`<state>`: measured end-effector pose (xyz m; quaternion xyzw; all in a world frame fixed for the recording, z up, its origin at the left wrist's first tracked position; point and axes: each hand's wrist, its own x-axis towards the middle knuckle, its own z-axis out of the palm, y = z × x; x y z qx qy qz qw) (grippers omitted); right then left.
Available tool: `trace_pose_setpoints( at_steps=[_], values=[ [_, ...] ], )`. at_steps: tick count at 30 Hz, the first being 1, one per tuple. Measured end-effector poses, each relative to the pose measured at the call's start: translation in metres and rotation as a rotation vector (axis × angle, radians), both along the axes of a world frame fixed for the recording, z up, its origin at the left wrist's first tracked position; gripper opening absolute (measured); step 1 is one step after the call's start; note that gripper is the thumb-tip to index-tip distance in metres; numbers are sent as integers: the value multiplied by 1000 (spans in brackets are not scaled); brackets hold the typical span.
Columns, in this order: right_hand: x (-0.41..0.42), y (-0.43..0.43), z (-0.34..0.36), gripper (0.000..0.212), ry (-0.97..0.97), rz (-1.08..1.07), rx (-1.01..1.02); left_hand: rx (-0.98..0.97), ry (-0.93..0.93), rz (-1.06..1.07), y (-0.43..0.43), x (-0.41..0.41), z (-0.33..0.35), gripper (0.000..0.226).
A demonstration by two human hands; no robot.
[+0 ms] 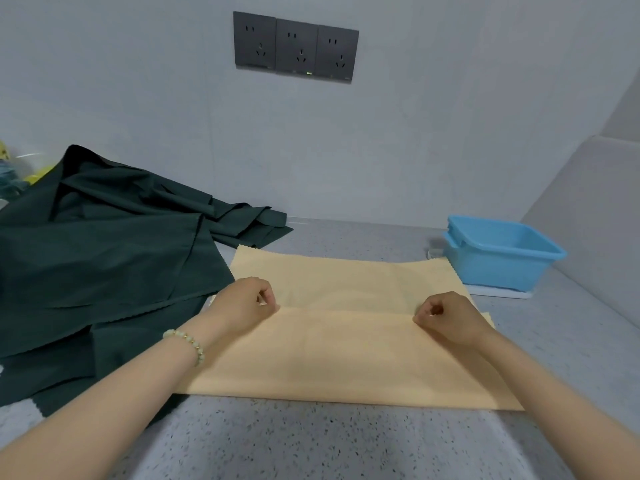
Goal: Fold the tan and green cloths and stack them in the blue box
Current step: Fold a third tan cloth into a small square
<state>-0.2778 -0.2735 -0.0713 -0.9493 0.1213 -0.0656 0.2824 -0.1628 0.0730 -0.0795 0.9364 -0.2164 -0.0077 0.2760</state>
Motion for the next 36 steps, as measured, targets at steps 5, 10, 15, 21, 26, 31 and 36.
trace_pose_setpoints(
  at_steps=[5, 10, 15, 21, 26, 31, 36],
  values=[
    [-1, 4, -3, 20, 1, -38, -30, 47, -70, -10, -4, -3, 0, 11],
    [-9, 30, -1, 25, -18, -98, -368, 198, -300, -69, -19, -31, -1, 30],
    [-14, 110, -10, 37, -84, 118, -212, 186, -109, -132, -51, -78, -10, 52],
    [-16, 162, -39, 48, 20, 186, -374, 326, -47, -48, -59, -96, -35, 53],
    [-26, 142, -46, 54, 54, 135, -362, 319, -72, -40, -57, -95, -42, 57],
    [-53, 76, -46, 62, 113, -46, -355, 324, -66, -50, -55, -94, -43, 65],
    [-84, 0, -44, 60, 182, -236, -343, 331, -65, -52, -56, -93, -44, 66]
  ],
)
